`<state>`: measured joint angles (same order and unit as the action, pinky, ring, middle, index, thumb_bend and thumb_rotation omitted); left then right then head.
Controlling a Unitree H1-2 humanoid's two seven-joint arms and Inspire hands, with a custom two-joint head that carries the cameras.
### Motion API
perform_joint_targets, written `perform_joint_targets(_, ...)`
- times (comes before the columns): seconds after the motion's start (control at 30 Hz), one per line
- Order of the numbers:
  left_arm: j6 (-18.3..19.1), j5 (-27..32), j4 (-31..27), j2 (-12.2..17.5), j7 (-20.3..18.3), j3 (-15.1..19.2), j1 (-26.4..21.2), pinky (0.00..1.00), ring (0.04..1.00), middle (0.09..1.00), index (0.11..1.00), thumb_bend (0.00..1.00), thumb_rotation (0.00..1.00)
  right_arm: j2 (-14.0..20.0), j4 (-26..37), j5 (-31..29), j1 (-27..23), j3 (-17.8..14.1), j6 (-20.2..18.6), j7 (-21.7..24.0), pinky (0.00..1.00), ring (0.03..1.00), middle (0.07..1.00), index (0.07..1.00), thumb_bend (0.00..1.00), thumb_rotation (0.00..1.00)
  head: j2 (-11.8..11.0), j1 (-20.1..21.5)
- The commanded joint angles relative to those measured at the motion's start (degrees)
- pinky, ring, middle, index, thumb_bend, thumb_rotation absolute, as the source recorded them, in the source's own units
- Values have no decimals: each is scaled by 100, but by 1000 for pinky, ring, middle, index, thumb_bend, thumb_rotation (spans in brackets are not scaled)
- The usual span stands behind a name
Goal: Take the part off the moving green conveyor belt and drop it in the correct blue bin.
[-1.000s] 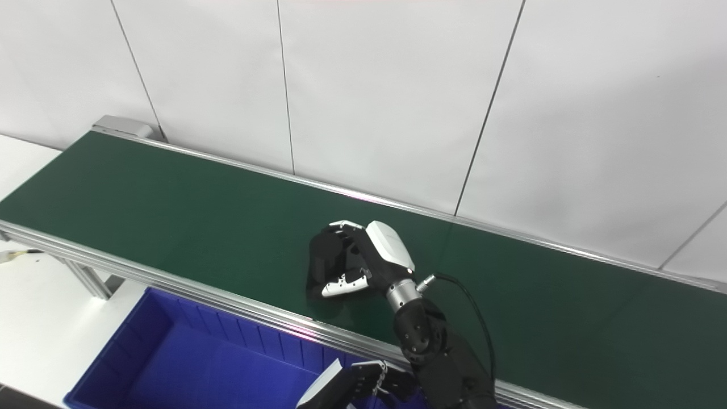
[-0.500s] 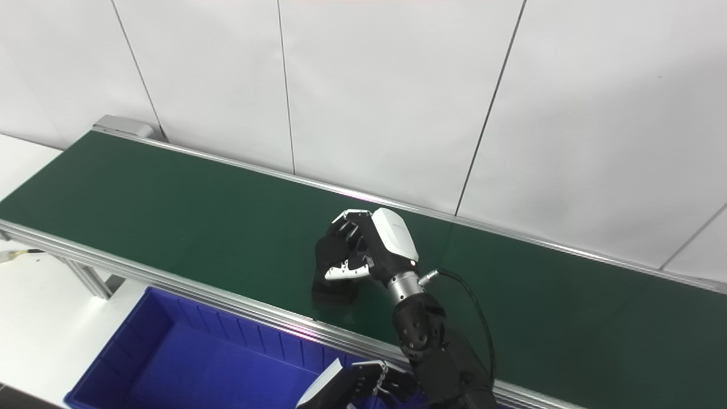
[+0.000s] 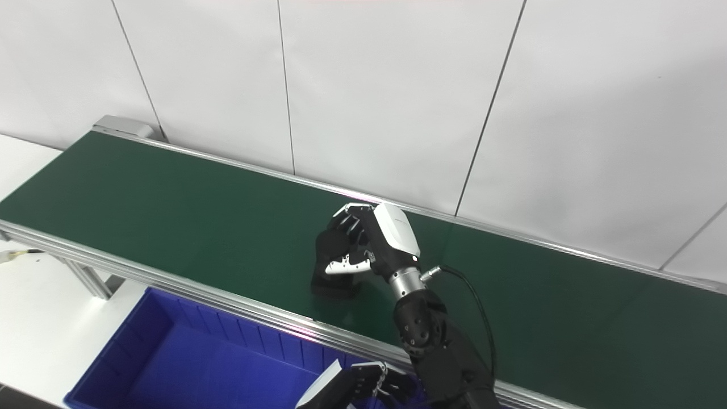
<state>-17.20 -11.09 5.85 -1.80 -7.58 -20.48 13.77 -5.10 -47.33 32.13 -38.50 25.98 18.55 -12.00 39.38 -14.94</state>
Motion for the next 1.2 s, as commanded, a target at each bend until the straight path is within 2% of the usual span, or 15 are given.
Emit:
perform_joint_targets(0.0, -101, -12, -177, -98, 37, -81, 51, 574, 642, 678, 663, 770, 627, -49, 355, -131, -95, -137, 207, -102, 322, 397, 444, 512, 528, 0, -19, 49)
perform_joint_targets(0.1, -86, -6, -191, -78, 28, -69, 50, 562, 630, 676, 662, 770, 629, -24, 695, -340, 40, -321, 179, 24, 311, 381, 427, 516, 526, 0, -58, 123)
perform_joint_targets(0.2, -85, 76, -178, -35, -18, -39, 25, 559, 630, 676, 667, 770, 625, 74, 1156, -746, 225, -599, 194, 240, 335, 393, 452, 523, 522, 0, -93, 218)
perform_joint_targets(0.5, -78, 213, -139, 106, -109, 72, -31, 561, 632, 678, 670, 771, 629, 494, 2816, -1043, 662, -1099, -404, 764, 365, 406, 483, 530, 517, 0, -232, 632)
perform_joint_targets(0.6, -100, 256, -133, 146, -116, 87, -42, 561, 629, 675, 672, 754, 625, 533, 3096, -1093, 725, -1179, -542, 868, 361, 404, 484, 530, 517, 0, -239, 663)
perform_joint_targets(0.63, -121, 264, -120, 168, -120, 100, -50, 561, 629, 675, 672, 753, 624, 518, 3117, -1077, 728, -1189, -556, 867, 361, 404, 484, 530, 517, 0, -278, 837)
perform_joint_targets(0.83, -281, 460, -113, 276, -206, 209, -56, 500, 578, 663, 667, 687, 586, 818, 4314, -1127, 1061, -1454, -939, 1105, 355, 410, 487, 525, 518, 0, -309, 1226)
perform_joint_targets(0.87, -292, 488, -117, 304, -222, 232, -56, 496, 575, 662, 666, 683, 581, 872, 4541, -1173, 1142, -1515, -1034, 1171, 357, 410, 488, 524, 518, 0, -313, 1396)
perform_joint_targets(0.9, -297, 506, -122, 322, -233, 247, -56, 504, 588, 661, 665, 691, 585, 904, 4694, -1205, 1196, -1559, -1102, 1222, 365, 409, 482, 529, 518, 0, -313, 1396)
perform_joint_targets(1.0, -316, 595, -153, 397, -270, 312, -55, 527, 609, 660, 664, 681, 584, 1020, 5164, -1249, 1397, -1659, -1287, 1348, 386, 413, 478, 531, 518, 0, -301, 1742)
perform_joint_targets(1.17, -304, 651, -271, 483, -262, 413, -35, 558, 623, 665, 668, 651, 595, 1211, 5898, -1188, 1775, -1767, -1627, 1506, 370, 408, 471, 531, 518, 0, -259, 2014)
